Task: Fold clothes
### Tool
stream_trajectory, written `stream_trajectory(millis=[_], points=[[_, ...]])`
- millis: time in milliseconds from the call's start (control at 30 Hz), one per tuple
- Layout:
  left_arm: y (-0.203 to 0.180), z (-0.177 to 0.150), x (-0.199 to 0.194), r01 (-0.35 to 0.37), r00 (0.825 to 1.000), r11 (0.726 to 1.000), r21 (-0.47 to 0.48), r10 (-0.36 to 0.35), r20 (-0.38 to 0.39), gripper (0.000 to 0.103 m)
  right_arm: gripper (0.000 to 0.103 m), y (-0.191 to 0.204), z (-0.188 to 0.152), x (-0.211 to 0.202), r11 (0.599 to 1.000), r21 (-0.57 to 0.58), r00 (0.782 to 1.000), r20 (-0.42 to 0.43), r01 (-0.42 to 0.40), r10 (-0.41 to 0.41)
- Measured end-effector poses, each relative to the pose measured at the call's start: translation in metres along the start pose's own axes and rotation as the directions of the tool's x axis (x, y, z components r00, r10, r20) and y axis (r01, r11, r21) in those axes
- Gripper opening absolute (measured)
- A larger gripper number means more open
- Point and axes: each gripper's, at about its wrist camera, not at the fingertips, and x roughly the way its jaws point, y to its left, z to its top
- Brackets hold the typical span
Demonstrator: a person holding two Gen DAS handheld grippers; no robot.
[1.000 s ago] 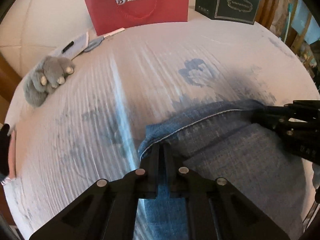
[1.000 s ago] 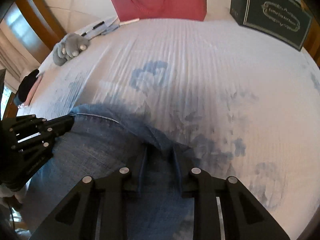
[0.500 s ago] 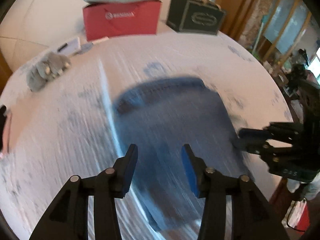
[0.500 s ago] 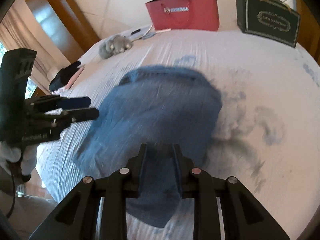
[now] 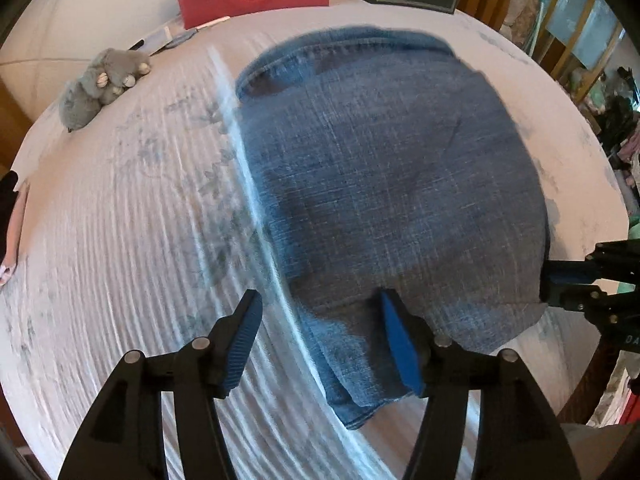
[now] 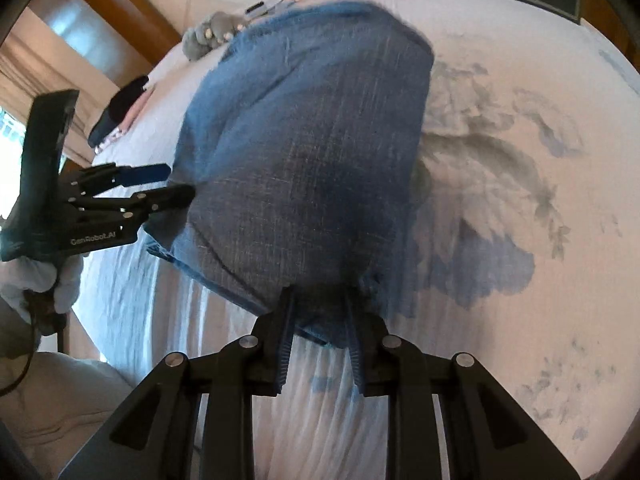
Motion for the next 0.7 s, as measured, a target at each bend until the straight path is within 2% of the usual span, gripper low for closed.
stream_trajectory(millis=[33, 67, 133, 233, 367, 533, 600, 667, 700], points=[[0.003, 0.002, -0.005, 0.017, 1.000, 1.000, -0.016, -0.016, 0.014, 0.062, 0.032, -0.002, 0.002, -0.004, 1.000, 0.005, 1.000, 0.017, 0.002, -0.002], [0.005, 0.004, -0.010, 0.032, 0.999, 0.999, -0.033, -0.031, 0.029, 0.062, 0.048, -0.005, 0.004, -0.013, 1.000, 0.019, 0.999, 0.047, -0.002, 0.001], [0.011, 0.011, -0.015, 0.046, 0.997, 0.997, -0.063, -0.042, 0.062, 0.063, 0.069, -0.014, 0.010, -0.022, 0.998, 0.058, 0.996, 0.091, -0.013, 0.008], [0.020, 0.023, -0.005, 0.050, 0.997, 0.993, -0.110, -0.044, 0.062, 0.063, 0.070, -0.026, 0.020, -0.029, 0.994, 0.108, 0.991, 0.134, -0.014, 0.000], [0.030, 0.033, 0.012, 0.097, 0.994, 0.981, -0.166, -0.088, 0.060, 0.063, 0.070, -0.036, 0.032, -0.028, 0.990, 0.143, 0.987, 0.160, -0.018, -0.005], [0.034, 0.037, 0.028, 0.128, 0.991, 0.977, -0.169, -0.120, 0.056, 0.063, 0.070, -0.043, 0.053, -0.014, 0.985, 0.166, 0.990, 0.138, -0.043, 0.020], [0.038, 0.037, 0.032, 0.167, 0.986, 0.968, -0.185, -0.159, 0.059, 0.062, 0.069, -0.045, 0.059, -0.007, 0.983, 0.172, 0.991, 0.131, -0.061, 0.038], [0.040, 0.037, 0.034, 0.207, 0.978, 0.957, -0.204, -0.199, 0.060, 0.044, 0.066, -0.047, 0.063, -0.003, 0.981, 0.177, 0.990, 0.129, -0.080, 0.057], [0.034, 0.035, 0.032, 0.213, 0.977, 0.956, -0.201, -0.206, 0.058, 0.044, 0.064, -0.048, 0.064, -0.003, 0.980, 0.180, 0.990, 0.128, -0.088, 0.066]])
